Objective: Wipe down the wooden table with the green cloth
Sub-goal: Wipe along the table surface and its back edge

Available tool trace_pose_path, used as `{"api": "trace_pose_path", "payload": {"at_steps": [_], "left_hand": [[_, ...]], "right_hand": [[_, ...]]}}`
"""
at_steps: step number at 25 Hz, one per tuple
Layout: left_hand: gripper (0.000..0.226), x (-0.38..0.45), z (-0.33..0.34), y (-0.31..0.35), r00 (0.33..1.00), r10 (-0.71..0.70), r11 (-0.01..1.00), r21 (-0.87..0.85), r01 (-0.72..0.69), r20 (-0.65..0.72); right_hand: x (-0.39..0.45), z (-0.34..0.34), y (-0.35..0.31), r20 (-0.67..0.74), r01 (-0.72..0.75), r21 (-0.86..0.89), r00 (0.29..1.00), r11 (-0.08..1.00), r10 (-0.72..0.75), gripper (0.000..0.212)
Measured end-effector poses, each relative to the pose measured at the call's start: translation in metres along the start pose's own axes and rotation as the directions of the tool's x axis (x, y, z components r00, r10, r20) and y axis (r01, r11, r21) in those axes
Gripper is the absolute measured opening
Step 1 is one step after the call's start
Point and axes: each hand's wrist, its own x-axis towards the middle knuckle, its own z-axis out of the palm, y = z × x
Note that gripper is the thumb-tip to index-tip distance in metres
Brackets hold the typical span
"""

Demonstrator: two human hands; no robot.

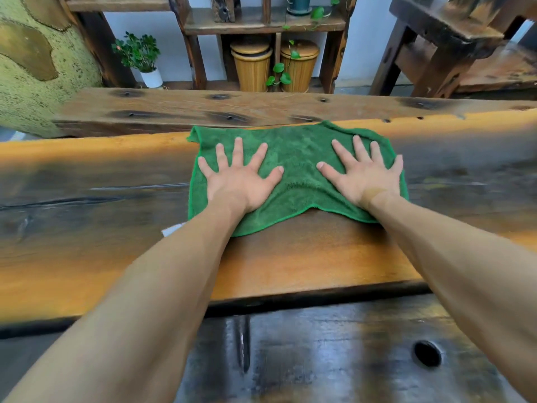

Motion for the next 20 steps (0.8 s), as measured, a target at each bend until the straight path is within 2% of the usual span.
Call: {"api": "trace_pose_path", "payload": {"at_steps": [10, 20], "left_hand": [[0.074, -0.181, 0.029, 0.018, 0.998, 0.036, 0.999, 0.032, -0.038, 0.054], [0.08, -0.373, 0.065, 0.014, 0.998, -0.001, 0.999, 0.037, -0.002, 0.063]], "right_hand": [[-0.183, 0.024, 0.017, 0.032, 0.034, -0.027, 0.999, 0.999, -0.033, 0.08], [-0.373, 0.049, 0.061, 0.037, 0.044, -0.034, 0.998, 0.998, -0.043, 0.084]]}}
